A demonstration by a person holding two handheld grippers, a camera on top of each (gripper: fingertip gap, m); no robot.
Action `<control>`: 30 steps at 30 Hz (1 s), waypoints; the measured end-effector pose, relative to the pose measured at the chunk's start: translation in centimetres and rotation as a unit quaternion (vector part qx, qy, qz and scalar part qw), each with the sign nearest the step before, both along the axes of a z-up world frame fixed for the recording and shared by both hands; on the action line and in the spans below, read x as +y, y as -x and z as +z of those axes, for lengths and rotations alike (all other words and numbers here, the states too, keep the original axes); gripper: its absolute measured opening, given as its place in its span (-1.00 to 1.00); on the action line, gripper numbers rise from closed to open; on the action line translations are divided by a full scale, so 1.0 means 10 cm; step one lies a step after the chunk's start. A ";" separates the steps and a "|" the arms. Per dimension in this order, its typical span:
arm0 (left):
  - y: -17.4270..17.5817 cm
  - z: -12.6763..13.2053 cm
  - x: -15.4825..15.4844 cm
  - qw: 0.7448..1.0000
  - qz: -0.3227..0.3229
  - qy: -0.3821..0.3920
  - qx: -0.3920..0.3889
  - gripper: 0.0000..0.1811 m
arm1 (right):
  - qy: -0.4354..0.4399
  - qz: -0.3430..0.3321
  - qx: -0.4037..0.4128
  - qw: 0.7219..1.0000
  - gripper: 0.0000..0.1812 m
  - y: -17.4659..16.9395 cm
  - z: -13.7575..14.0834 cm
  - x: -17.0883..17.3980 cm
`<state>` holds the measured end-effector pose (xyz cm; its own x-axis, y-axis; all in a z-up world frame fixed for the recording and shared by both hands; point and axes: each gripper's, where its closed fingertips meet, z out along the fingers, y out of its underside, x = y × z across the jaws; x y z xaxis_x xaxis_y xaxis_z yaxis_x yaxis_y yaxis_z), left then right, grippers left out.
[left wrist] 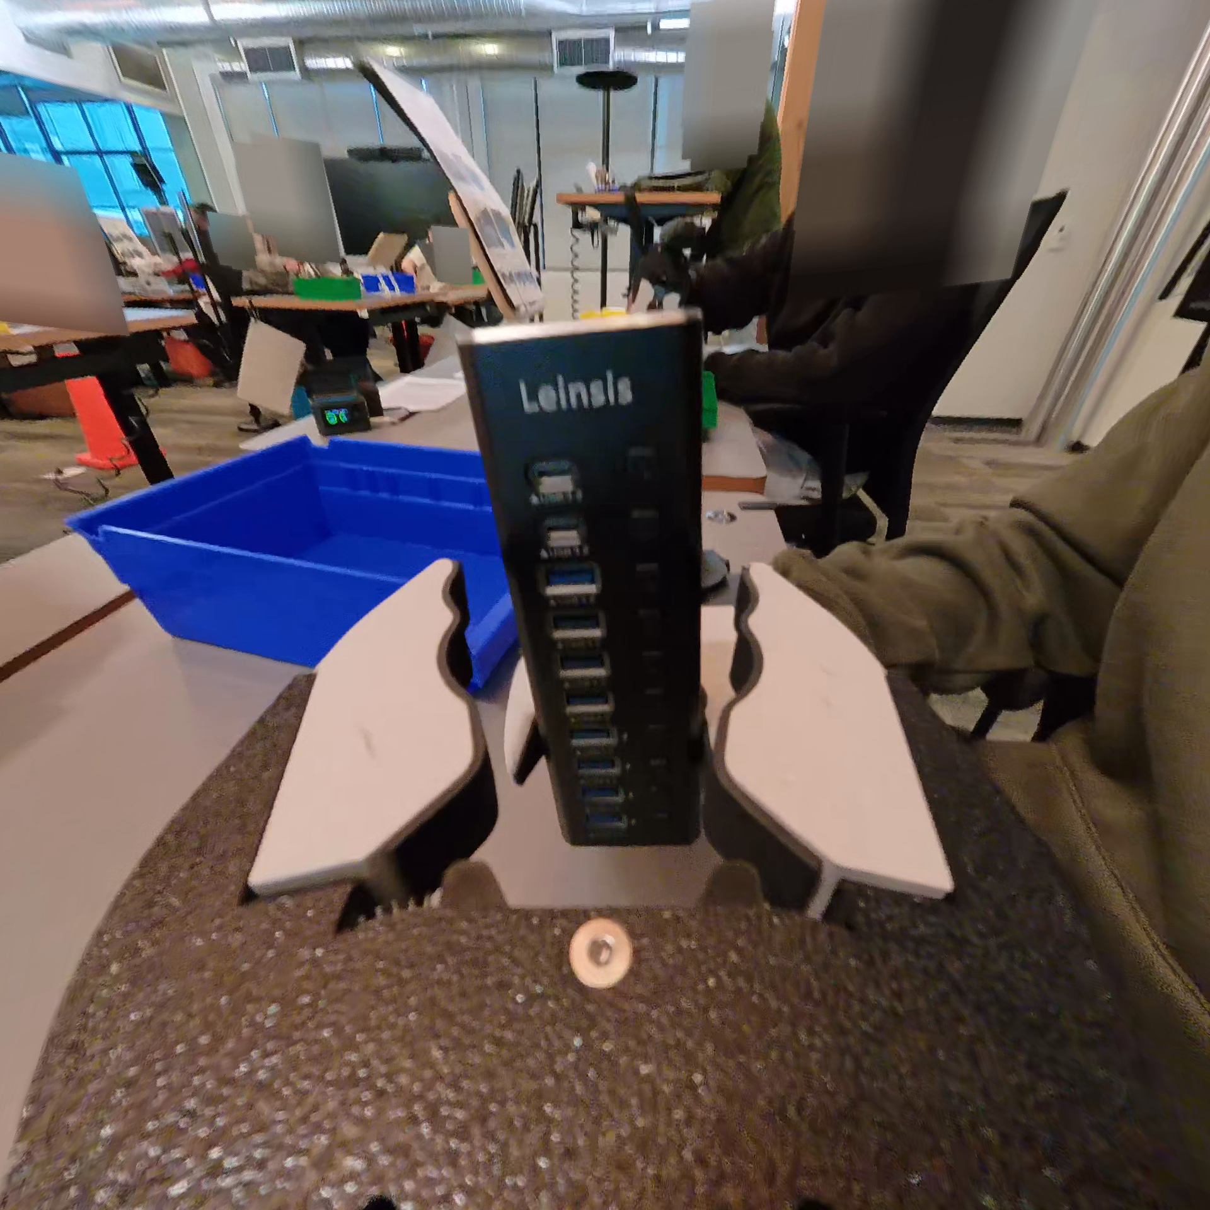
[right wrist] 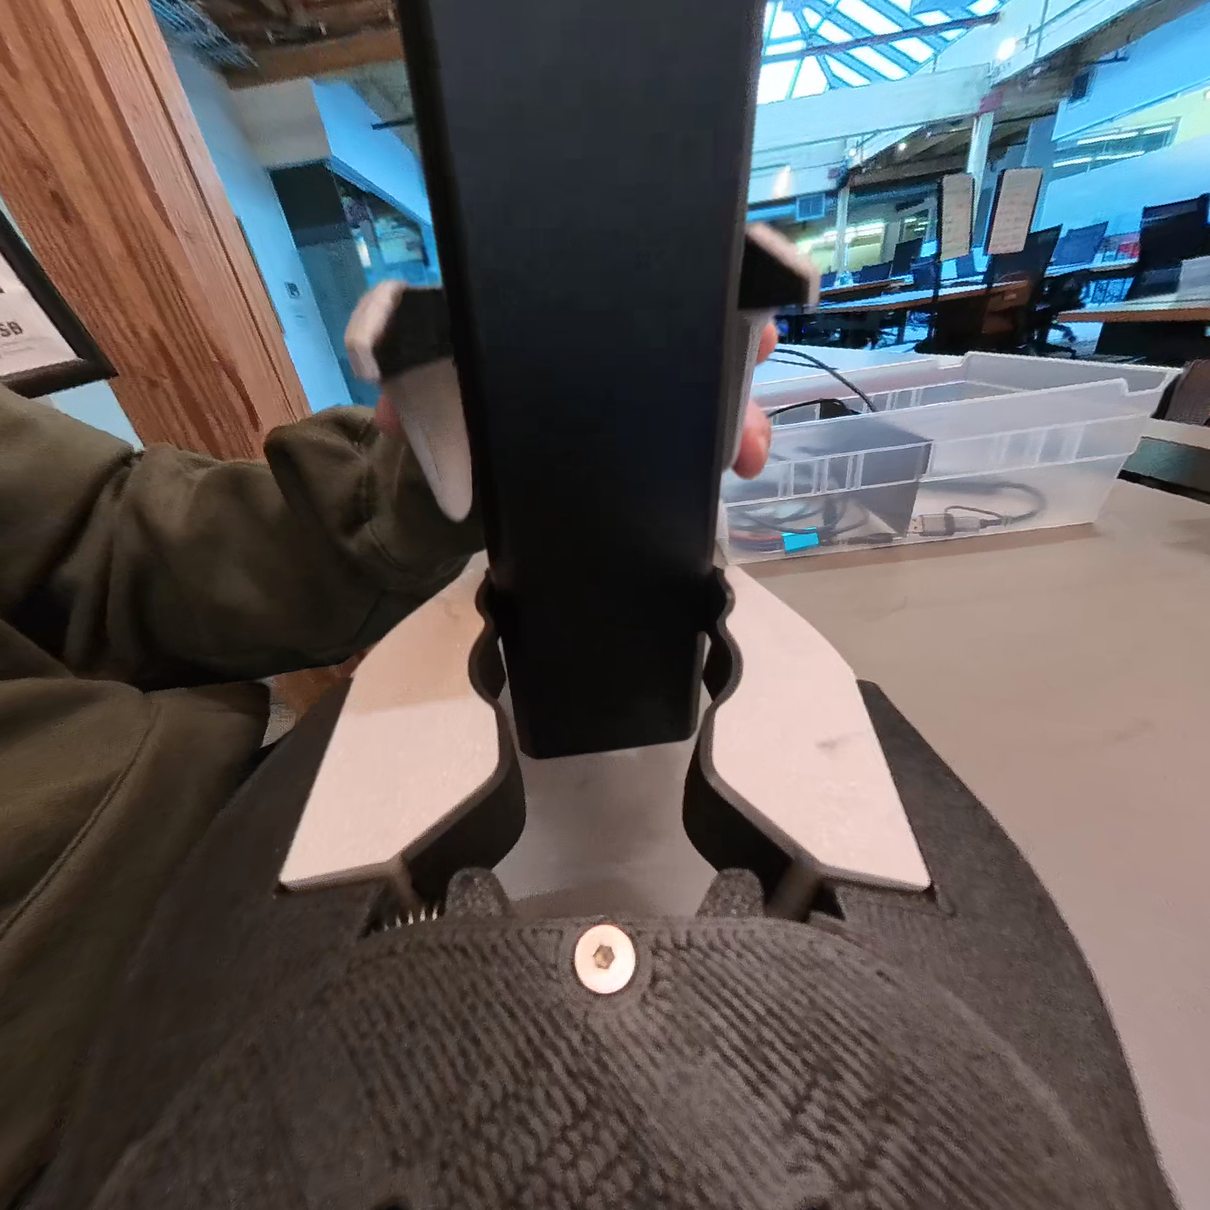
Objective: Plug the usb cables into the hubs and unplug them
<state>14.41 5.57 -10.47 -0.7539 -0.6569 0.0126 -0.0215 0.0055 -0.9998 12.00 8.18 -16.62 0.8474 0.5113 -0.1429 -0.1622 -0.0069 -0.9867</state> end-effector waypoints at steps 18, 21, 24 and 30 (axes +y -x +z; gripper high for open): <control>-0.04 -0.20 -0.14 0.998 0.027 -0.046 0.014 -0.34 | -0.009 0.011 0.005 1.000 -0.33 0.03 0.02 -0.03; -0.04 -0.23 -0.15 0.998 0.025 -0.048 0.024 -0.33 | -0.015 0.010 0.003 1.000 -0.34 0.04 0.03 -0.04; -0.03 -0.24 -0.14 0.999 0.019 -0.034 0.037 -0.33 | -0.028 0.006 -0.010 1.000 -0.34 0.05 0.05 -0.04; 0.03 -0.11 -0.14 1.000 0.016 -0.002 0.022 -0.29 | -0.022 0.024 -0.012 0.999 -0.34 0.08 0.03 -0.06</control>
